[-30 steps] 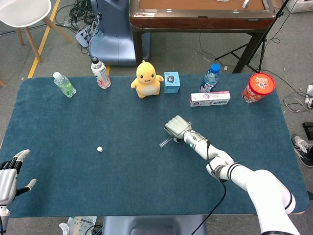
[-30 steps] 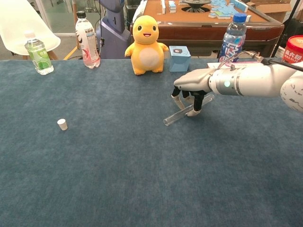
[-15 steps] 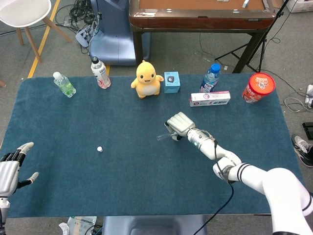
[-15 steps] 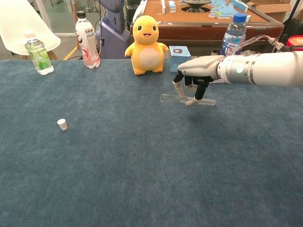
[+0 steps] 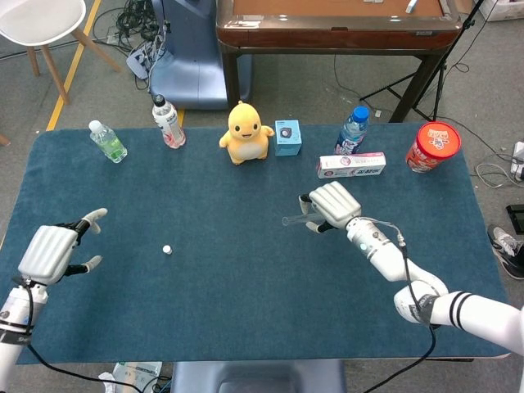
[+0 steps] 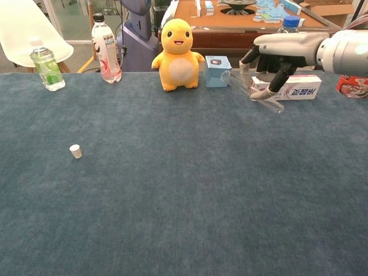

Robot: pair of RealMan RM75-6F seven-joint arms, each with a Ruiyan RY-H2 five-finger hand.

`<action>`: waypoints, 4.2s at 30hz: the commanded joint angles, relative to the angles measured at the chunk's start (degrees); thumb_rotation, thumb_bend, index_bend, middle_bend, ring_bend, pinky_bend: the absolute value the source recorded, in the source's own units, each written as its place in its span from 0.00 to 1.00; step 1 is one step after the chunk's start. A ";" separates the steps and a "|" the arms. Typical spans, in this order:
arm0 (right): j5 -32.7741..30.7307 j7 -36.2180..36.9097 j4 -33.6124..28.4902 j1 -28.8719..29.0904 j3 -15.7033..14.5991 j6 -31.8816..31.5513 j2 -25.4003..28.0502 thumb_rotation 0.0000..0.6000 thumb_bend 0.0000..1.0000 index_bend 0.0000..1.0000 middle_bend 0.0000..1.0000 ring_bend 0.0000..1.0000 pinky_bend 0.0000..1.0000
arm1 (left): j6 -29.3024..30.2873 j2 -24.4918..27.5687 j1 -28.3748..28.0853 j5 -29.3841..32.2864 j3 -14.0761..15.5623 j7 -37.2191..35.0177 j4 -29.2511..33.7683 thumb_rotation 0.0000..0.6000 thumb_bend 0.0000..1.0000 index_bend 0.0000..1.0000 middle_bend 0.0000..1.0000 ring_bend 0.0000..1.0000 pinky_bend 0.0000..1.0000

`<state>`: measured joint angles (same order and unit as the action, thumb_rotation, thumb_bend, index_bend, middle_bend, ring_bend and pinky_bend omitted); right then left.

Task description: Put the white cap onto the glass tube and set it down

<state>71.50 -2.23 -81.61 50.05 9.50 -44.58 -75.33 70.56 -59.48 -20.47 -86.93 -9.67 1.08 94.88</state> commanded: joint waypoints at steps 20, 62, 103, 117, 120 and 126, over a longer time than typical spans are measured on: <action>-5.54 -7.18 -15.54 -7.72 -1.11 -6.41 13.87 1.00 0.63 0.82 0.91 1.00 1.00 | -20.80 -7.96 -16.39 6.91 0.15 10.87 -3.13 1.00 0.29 0.29 1.00 1.00 0.99; -6.11 -6.61 -12.96 -9.83 -2.05 -4.66 12.86 1.00 0.63 0.82 0.91 1.00 1.00 | -22.79 -25.70 -21.49 19.96 4.14 21.71 -21.46 1.00 0.22 0.47 1.00 1.00 1.00; -5.84 -5.74 -11.72 -10.59 -1.76 -4.07 12.40 1.00 0.63 0.82 0.91 1.00 1.00 | -24.14 -26.61 -22.48 23.06 4.21 20.15 -21.91 1.00 0.28 0.54 1.00 1.00 1.00; -2.97 -1.84 -10.62 -9.14 0.67 -5.67 6.35 1.00 0.64 0.84 0.91 1.00 1.00 | -23.58 -11.87 -19.26 24.04 -0.60 5.91 -5.31 1.00 0.29 0.55 1.00 1.00 1.00; -1.44 0.95 -8.59 -8.38 1.66 -6.38 2.76 1.00 0.64 0.84 0.91 1.00 1.00 | -22.59 -7.98 -18.43 24.37 -1.55 4.22 -0.89 1.00 0.29 0.55 1.00 1.00 1.00; 1.71 7.76 -3.93 -6.20 3.37 -6.64 -4.32 1.00 0.64 0.84 0.91 1.00 1.00 | -21.35 -0.91 -17.43 24.99 -3.18 2.13 6.43 1.00 0.29 0.56 1.00 1.00 1.00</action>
<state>71.87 3.53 -87.20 42.85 12.05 -50.98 -77.65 48.54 -62.30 -38.47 -62.24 -12.03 4.20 99.37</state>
